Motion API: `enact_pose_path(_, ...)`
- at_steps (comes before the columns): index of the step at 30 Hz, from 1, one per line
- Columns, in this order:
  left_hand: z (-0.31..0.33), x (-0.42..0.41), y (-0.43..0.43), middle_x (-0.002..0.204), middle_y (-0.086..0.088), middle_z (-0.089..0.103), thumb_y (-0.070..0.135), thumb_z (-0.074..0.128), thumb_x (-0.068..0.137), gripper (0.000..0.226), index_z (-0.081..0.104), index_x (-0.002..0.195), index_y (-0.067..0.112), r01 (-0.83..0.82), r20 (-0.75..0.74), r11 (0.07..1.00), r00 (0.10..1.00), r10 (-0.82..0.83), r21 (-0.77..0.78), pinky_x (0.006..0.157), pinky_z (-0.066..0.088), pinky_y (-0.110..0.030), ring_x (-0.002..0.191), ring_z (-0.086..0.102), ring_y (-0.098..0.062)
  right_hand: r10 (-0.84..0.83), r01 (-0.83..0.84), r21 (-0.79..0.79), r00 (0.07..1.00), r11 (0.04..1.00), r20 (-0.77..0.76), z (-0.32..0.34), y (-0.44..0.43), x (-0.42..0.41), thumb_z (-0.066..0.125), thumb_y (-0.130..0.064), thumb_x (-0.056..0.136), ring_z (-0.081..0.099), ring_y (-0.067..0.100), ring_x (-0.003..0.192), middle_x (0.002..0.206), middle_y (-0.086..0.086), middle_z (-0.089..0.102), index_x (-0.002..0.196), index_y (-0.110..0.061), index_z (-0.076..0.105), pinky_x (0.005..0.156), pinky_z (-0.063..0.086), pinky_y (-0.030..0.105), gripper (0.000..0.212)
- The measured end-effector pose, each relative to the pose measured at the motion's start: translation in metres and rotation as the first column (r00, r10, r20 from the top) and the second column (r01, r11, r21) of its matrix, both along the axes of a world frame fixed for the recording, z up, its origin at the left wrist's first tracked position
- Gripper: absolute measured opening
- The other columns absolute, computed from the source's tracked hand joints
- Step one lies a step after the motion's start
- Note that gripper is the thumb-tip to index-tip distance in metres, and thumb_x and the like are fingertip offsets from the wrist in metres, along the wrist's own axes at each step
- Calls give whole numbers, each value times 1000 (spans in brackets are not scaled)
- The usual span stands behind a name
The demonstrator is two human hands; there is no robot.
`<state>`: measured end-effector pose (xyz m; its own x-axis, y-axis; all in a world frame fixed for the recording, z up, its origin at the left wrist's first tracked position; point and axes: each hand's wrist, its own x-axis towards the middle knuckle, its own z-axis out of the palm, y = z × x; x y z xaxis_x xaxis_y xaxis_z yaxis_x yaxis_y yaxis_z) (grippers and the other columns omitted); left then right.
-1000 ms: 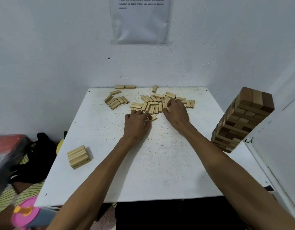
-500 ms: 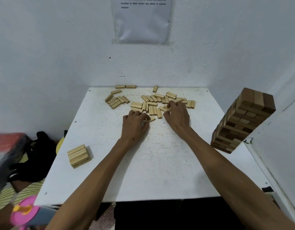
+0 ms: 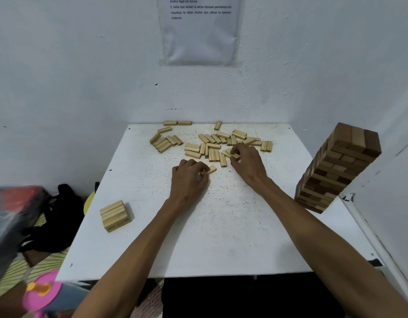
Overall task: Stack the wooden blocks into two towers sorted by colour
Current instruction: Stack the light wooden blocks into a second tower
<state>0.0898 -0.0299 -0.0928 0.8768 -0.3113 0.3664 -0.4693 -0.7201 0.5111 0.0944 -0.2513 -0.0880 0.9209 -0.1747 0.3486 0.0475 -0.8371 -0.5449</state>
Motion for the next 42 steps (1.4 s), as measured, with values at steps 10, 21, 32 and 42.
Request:
enact_pose_path(10,4,-39,24,100,12,69,25,64,93,14,75,101,30,-42,7,996,999,42,-75,85,36,-37,103,51,-12,-59,46,197,997,979,59,13,17,-64,69,-9,89,62,21,86,96,1,68,106,-16,67,70,52,36,18)
enact_pose_path(21,-9,-100,70,103,19,69,26,69,91,13,75,99,35,-169,-34,985,985,168,-42,89,35,-34,109,53,-11,249,-249,151,968,957,21,-11,67,-145,76,-14,87,58,17,100,104,-7,71,114,-19,74,86,47,30,27)
enact_pose_path(32,-2,-106,72,104,21,71,31,68,93,10,75,99,35,-207,-83,975,976,201,-78,93,34,-35,113,53,-9,377,-380,161,925,911,51,-10,71,-149,82,-25,84,56,13,111,113,-13,65,107,-25,73,94,47,29,25)
enact_pose_path(42,18,-101,61,91,32,65,37,61,87,25,76,107,35,-78,-162,990,985,59,-116,97,47,-48,105,56,-8,368,-350,229,929,908,-43,-7,59,-146,77,-19,88,58,6,113,114,-17,67,130,-30,62,97,50,32,46)
